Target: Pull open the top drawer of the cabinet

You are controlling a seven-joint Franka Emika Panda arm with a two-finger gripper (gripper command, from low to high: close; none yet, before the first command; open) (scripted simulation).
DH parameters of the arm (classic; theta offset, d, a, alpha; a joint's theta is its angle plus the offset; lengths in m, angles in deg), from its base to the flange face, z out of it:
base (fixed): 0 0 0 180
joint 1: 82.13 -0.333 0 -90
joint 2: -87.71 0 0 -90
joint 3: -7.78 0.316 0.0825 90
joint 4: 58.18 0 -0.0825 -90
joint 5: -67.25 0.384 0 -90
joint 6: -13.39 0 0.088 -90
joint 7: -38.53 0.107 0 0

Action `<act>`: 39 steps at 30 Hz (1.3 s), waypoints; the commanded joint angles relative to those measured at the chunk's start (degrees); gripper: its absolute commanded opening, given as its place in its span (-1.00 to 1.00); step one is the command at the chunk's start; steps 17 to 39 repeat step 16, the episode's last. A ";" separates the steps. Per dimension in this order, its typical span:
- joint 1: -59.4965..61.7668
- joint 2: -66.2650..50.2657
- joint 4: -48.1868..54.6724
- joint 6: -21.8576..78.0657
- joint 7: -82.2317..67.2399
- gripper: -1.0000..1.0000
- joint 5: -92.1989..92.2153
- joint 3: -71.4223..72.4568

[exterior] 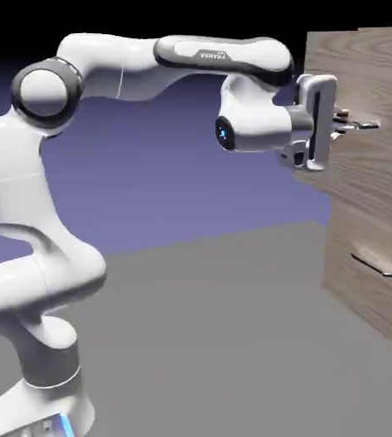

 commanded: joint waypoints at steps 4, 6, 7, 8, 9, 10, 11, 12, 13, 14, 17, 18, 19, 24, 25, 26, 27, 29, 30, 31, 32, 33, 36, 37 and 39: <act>-8.21 4.31 -5.54 1.23 4.68 -1.00 -2.62 -8.30; -12.36 6.95 -8.81 1.84 7.14 -1.00 -4.10 -12.37; -14.44 8.36 -10.54 2.10 8.34 -1.00 -4.86 -14.36; -16.51 9.84 -12.32 2.32 9.53 -1.00 -5.64 -16.32; -18.59 11.37 -14.14 2.50 10.68 -1.00 -6.44 -18.24; -20.66 12.95 -15.99 2.61 11.81 -1.00 -7.27 -20.12; -22.74 14.57 -17.86 2.66 12.90 -1.00 -8.11 -21.96; -24.82 16.24 -19.73 2.63 13.95 -1.00 -8.98 -23.74; -25.42 16.72 -20.27 2.61 14.25 -1.00 -9.23 -24.25; -25.42 16.72 -20.27 2.61 14.25 1.00 -9.23 -24.25; -27.49 18.47 -22.10 2.32 15.23 1.00 -10.19 -25.90; -27.49 18.47 -22.10 2.32 15.23 1.00 -10.19 -25.90; -27.49 18.47 -22.10 2.32 15.23 1.00 -10.19 -25.90; -27.49 18.47 -22.10 2.32 15.23 1.00 -10.19 -25.90; -27.49 18.47 -22.10 2.32 15.23 1.00 -10.19 -25.90; -27.49 18.47 -22.10 2.32 15.23 1.00 -10.19 -25.90; -27.49 18.47 -22.10 2.32 15.23 1.00 -10.19 -25.90; -27.49 18.47 -22.10 2.32 15.23 1.00 -10.19 -25.90; -27.49 18.47 -22.10 2.32 15.23 1.00 -10.19 -25.90; -27.49 18.47 -22.10 2.32 15.23 1.00 -10.19 -25.90; -27.49 18.47 -22.10 2.32 15.23 1.00 -10.19 -25.90; -27.49 18.47 -22.10 2.32 15.23 1.00 -10.19 -25.90; -27.49 18.47 -22.10 2.32 15.23 1.00 -10.19 -25.90; -27.49 18.47 -22.10 2.32 15.23 1.00 -10.19 -25.90; -27.49 18.47 -22.10 2.32 15.23 1.00 -10.19 -25.90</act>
